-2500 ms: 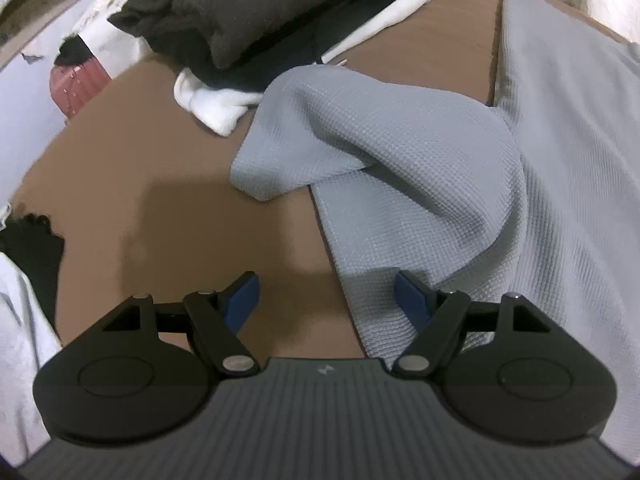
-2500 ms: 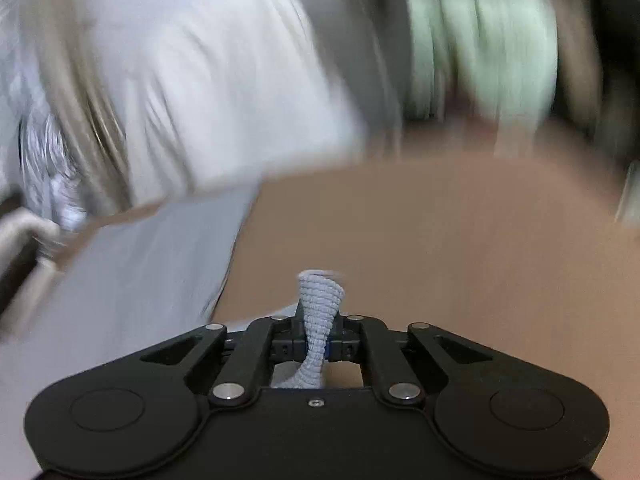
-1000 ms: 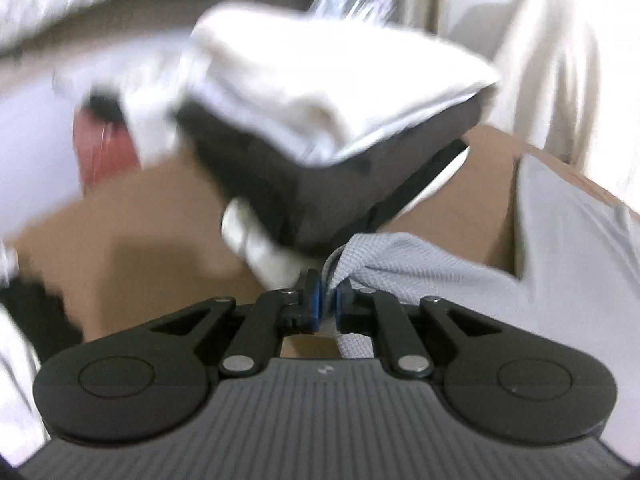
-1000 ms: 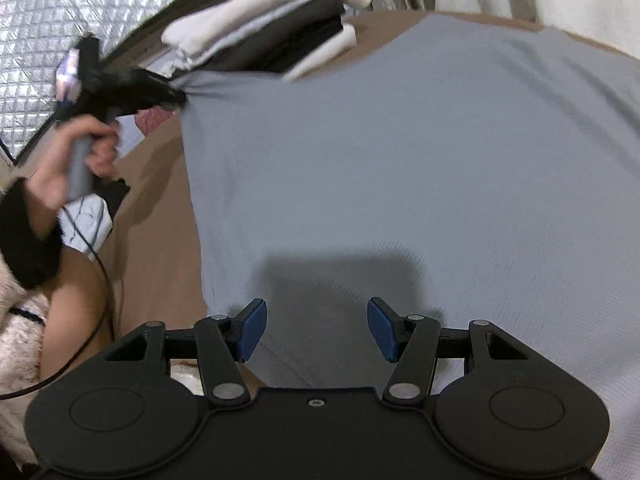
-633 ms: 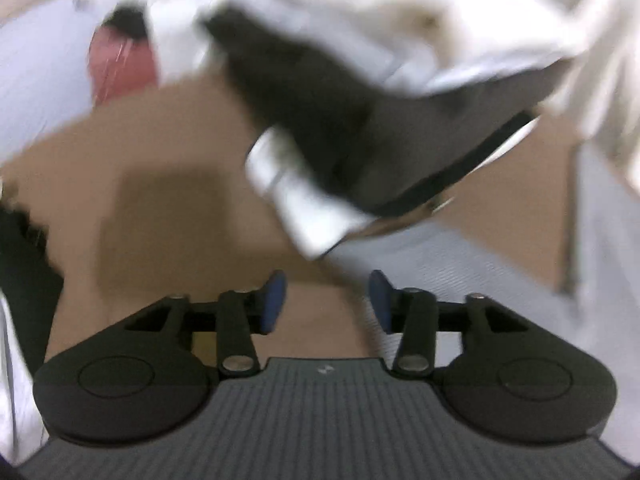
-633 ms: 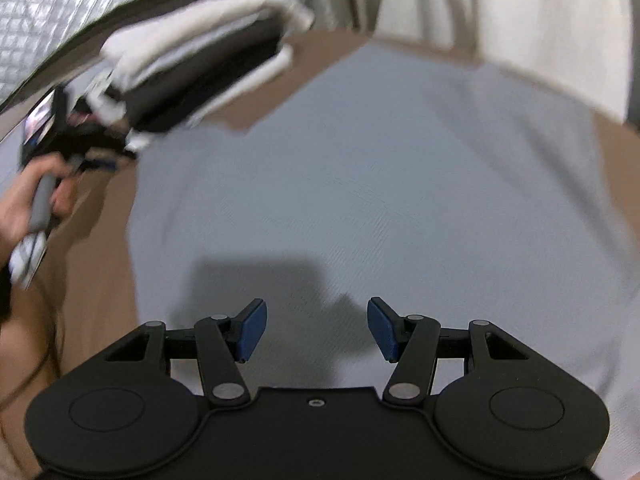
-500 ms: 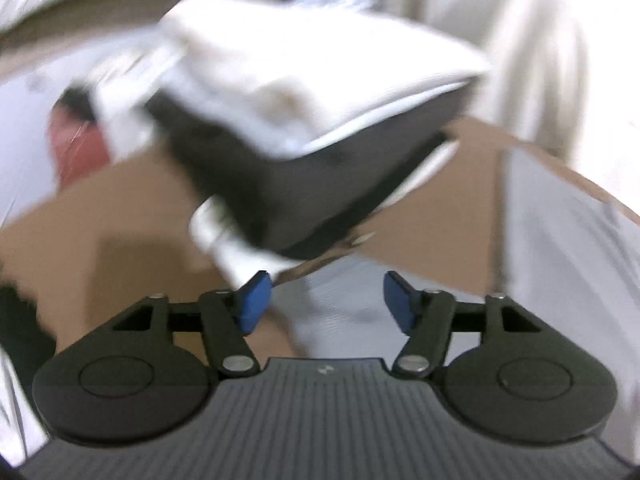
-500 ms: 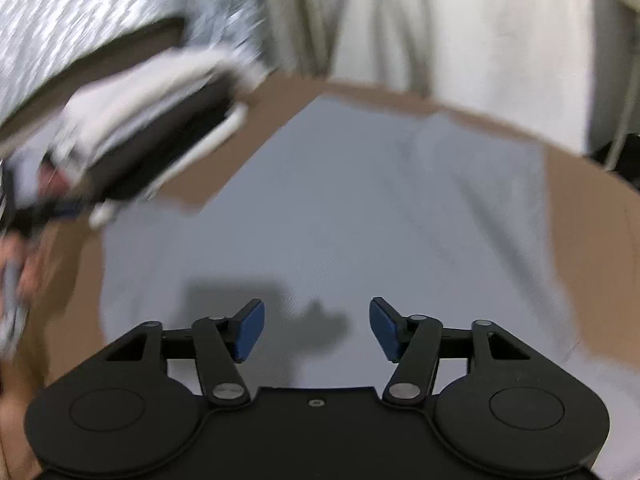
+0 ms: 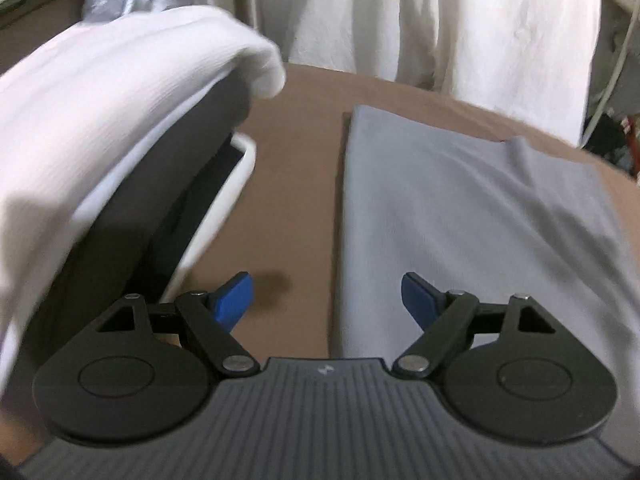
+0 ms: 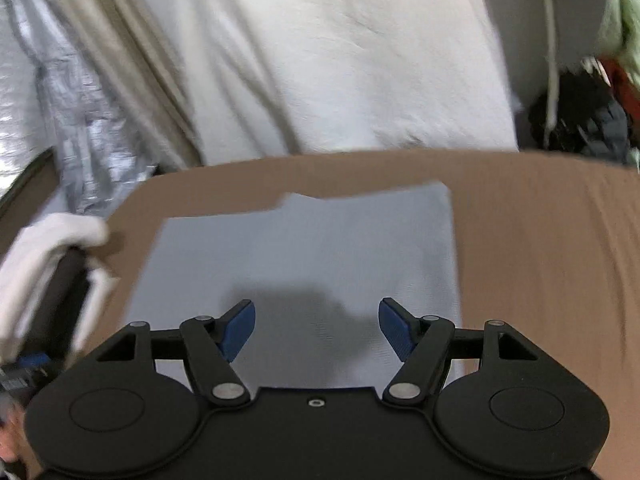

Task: Fold clothes

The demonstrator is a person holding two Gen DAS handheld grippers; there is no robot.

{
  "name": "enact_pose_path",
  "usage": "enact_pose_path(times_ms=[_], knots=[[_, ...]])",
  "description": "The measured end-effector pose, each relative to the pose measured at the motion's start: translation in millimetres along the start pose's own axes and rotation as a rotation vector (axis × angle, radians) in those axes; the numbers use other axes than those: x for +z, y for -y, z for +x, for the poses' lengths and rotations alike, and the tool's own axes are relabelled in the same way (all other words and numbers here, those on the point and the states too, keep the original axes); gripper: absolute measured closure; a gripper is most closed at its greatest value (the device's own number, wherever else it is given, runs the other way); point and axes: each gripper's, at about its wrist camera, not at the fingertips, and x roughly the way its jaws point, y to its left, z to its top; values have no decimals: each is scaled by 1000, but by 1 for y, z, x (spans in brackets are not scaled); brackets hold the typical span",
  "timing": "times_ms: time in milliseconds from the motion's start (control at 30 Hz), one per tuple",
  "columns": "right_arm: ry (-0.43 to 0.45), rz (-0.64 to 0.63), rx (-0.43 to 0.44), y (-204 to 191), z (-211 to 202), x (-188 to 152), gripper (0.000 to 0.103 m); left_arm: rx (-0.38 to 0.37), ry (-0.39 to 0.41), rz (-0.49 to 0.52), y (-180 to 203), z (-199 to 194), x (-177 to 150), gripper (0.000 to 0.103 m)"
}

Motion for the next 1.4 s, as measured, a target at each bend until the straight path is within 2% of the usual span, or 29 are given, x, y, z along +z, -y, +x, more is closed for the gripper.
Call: enact_pose_path(times_ms=[67,133,400,500,567,633,667,700,733,767,833,867,967,1067,1133,1167,1200,1233,1267,1300,1333,1367,1400], knots=[[-1,32,-16,18,21,4,30,-7,-29,15,8,29,27,22],[-2,65,-31,35,42,7,30,-15,-40,-29,3,65,48,22],[-18,205,-76,96,127,27,30,10,-37,-93,-3,160,93,21],[-3,161,-107,93,149,39,30,-39,-43,-132,4,172,97,21],[15,107,-159,86,163,46,30,-65,-26,-121,12,177,95,21],[22,69,-199,81,174,49,34,-77,-6,-87,23,181,92,22],[33,29,-229,76,177,53,49,-70,5,-56,29,184,91,27],[47,-16,-262,71,179,56,90,-62,24,-12,35,185,89,52],[60,-61,-294,66,181,60,98,-56,50,35,41,183,89,73],[74,-106,-326,61,182,64,98,-62,73,57,45,178,89,100],[168,-121,-344,54,169,74,98,-67,127,18,45,163,92,101],[188,-133,-352,53,163,77,99,-65,155,12,46,156,93,100],[221,-178,-377,52,151,87,99,-55,235,13,52,137,97,100],[243,-218,-398,51,141,93,99,5,262,34,61,138,97,100],[240,-220,-415,51,144,90,99,101,207,88,71,157,96,98],[239,-210,-432,50,147,88,98,122,194,105,72,154,94,91],[238,-199,-449,48,150,86,96,131,190,118,73,147,92,80],[237,-189,-466,47,153,83,95,141,186,131,73,139,90,74],[236,-178,-483,45,156,81,80,151,181,144,73,132,88,63],[236,-167,-500,44,159,79,55,160,177,157,73,124,85,48],[235,-157,-517,42,162,77,45,170,172,170,73,117,83,39],[234,-146,-534,41,166,75,38,179,168,183,73,109,81,20],[250,-122,-501,36,164,73,38,176,166,190,71,97,76,9]])
